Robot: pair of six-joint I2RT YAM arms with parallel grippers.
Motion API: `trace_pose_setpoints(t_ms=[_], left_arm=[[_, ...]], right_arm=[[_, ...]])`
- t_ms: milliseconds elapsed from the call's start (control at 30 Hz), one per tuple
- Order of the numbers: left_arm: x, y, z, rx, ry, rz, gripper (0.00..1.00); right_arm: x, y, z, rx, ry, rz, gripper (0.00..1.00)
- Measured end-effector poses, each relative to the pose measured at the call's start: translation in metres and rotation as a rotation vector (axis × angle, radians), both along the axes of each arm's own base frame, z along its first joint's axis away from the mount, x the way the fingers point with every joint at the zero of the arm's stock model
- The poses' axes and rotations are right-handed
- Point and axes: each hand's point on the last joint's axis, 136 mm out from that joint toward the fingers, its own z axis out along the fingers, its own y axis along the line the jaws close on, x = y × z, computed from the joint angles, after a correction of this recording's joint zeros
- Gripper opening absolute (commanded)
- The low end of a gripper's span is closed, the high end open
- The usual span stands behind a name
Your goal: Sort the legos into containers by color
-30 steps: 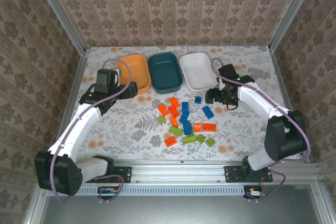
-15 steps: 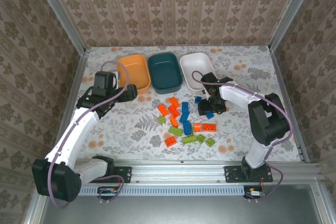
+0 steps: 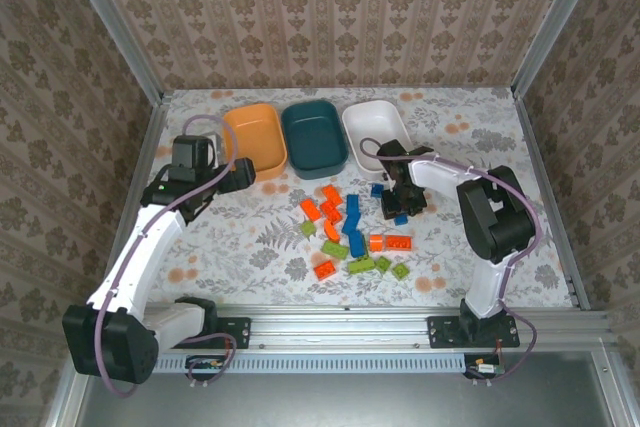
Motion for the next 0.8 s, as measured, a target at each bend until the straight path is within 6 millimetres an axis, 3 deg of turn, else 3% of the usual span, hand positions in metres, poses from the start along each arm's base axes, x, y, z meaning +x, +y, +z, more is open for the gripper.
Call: trace_pose_setpoints(t_ms=[133,400,600,800], left_arm=[[0.001,0.002,-0.001,-0.008,0.006,0.008,1.0],[0.002,0.004,-0.004,-0.024,0.018,0.01,1.0],[0.006,0.006,-0.009,-0.038,0.037,0.014,1.0],[0.012,0.006,-0.007,-0.063,0.039,0.025,1.0]], right_arm=[[0.001,0.002,0.001,-0.002,-0.004,0.011,0.27],[-0.015,-0.004,0.013,0.012,-0.023,-0.014,0.25],[-0.025,-0.004,0.055,0.109,-0.107,-0.074,0.24],[-0.021,-0.006,0.105,0.255,-0.191,-0.172,0.25]])
